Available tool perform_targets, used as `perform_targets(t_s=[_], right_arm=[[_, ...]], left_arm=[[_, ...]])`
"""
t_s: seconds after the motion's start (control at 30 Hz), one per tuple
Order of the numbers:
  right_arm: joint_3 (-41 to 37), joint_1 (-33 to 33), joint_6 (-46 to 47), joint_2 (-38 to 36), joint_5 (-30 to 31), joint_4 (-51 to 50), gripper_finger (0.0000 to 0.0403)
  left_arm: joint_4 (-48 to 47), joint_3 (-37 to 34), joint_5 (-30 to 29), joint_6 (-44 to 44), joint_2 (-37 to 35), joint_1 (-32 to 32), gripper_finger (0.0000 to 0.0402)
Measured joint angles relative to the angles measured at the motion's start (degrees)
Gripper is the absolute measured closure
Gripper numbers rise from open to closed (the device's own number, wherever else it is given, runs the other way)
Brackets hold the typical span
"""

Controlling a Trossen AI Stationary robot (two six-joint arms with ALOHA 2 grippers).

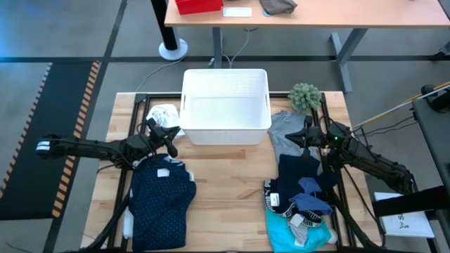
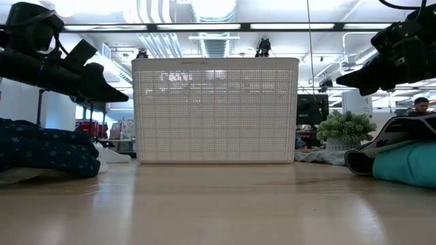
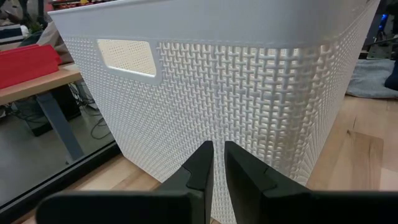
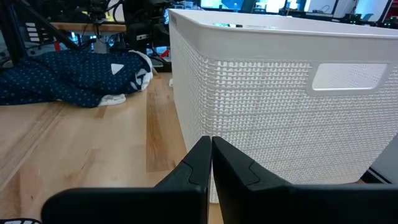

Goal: Sort clothes

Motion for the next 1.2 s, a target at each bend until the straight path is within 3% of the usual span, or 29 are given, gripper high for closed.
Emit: perform_targets(t_s=[0.87,1.07,1.2], right_arm=[[-0.11,-0.01,-0.06,0.00,0.00,0.75,0.0403],[-0.24,-0.02,0.06,0.00,0.00,10.77,0.0403],[-0.17,0.00,7.34,0.00,0.81,21.74,0.0403]], left_arm=[[0.00,-0.02,0.00,0.00,0.00,-0.01,0.0374],[0.00,-0.01,-0.01,0.00,0.00,0.00,0.0374],[0.00,0.00,0.00,0.00,0.00,0.00,0.0374]])
